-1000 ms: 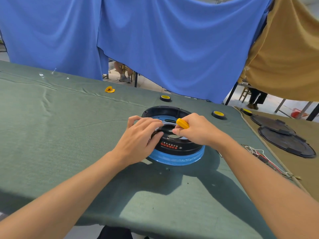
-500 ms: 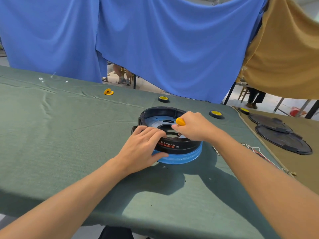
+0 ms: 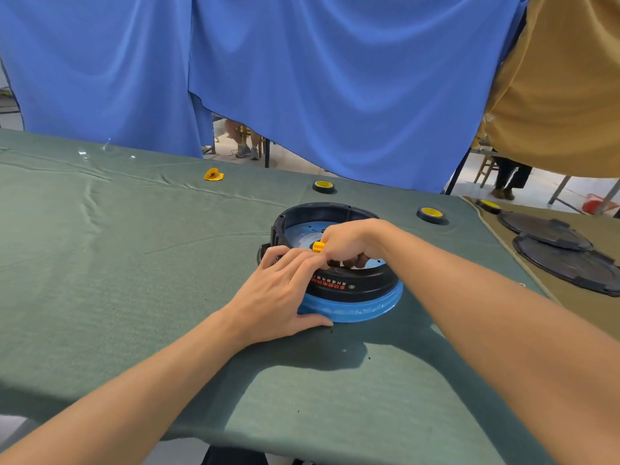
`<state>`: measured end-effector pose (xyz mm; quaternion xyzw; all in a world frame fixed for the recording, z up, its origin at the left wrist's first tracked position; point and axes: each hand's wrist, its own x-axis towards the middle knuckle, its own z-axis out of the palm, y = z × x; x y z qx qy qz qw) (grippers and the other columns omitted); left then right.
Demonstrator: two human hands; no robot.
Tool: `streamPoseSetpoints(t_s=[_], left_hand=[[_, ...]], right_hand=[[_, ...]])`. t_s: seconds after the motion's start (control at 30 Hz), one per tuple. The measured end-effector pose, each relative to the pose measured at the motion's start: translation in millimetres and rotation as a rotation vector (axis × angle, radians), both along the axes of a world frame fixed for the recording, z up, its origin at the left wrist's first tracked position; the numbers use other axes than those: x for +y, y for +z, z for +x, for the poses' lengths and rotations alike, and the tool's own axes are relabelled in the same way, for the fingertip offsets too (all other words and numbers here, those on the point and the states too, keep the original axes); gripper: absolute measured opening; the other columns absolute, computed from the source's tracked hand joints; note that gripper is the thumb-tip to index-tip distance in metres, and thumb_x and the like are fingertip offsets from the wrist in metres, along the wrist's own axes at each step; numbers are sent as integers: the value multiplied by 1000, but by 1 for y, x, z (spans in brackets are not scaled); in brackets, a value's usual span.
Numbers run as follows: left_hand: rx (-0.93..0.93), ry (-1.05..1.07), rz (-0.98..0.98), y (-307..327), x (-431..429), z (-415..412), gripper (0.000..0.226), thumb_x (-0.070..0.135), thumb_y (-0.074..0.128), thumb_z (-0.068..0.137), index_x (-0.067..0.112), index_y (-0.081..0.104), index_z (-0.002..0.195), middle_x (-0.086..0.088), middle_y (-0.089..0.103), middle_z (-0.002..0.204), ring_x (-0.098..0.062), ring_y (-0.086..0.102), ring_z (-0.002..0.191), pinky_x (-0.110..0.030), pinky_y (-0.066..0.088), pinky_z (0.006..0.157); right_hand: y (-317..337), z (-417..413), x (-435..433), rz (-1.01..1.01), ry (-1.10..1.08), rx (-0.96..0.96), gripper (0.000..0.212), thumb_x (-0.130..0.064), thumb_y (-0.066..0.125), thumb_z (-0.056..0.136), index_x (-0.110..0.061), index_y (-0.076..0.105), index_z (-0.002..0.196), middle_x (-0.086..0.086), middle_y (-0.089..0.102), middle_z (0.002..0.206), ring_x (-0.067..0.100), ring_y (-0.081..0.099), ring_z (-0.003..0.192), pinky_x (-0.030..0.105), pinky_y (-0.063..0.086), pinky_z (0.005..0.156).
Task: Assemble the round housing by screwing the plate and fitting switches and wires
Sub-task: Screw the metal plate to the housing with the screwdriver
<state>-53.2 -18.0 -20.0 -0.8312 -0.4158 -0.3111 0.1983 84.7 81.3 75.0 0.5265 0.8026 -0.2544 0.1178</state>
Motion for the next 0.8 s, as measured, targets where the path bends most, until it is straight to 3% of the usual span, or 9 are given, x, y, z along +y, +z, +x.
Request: streamPoseSetpoints(t_s=[0.13,0.27,0.43,0.6,0.7,0.8], left_hand=[[-1,-9,34,4,1,0,84,71,64,74,10,42,128,-7,62,122,-20,53,117,-33,29,103],[71,-3,73,15,2,1,86,71,64,72,7,43,125,-10,62,119,-22,50,112,-34,30,99],[173,19,110,22,0,3,82,57,81,68,5,46,122,-8,63,117,-26,58,110,-36,33,95],[90,34,84,22,-4,8,79,48,85,67,5,49,123,-9,64,111,-25,58,101,-33,32,94],[82,67,67,19,-5,15,76,45,88,63,2,57,118,-9,65,109,-26,60,99,-34,33,93],[64,92,65,15,-5,27,72,44,89,60,3,60,112,-8,66,106,-26,62,98,-34,33,94]], right_hand=[[3,0,4,-51,-28,13,13,-17,49,95,-9,59,95,8,52,77,15,44,56,27,45,56],[9,2,5,-67,-35,30,23,-21,50,97,-8,63,111,16,69,99,23,65,80,37,58,83],[13,9,1,-92,-29,49,15,-17,51,96,-8,62,102,11,62,86,16,56,64,27,51,61],[13,13,-5,-17,4,56,15,-23,55,94,-10,61,93,8,57,82,17,48,61,27,43,57],[14,19,-8,149,-14,102,23,-32,60,92,-10,59,85,6,53,74,17,44,59,25,40,49],[15,39,-9,401,-126,244,30,-37,59,92,-9,56,82,9,60,78,18,51,65,30,42,56]])
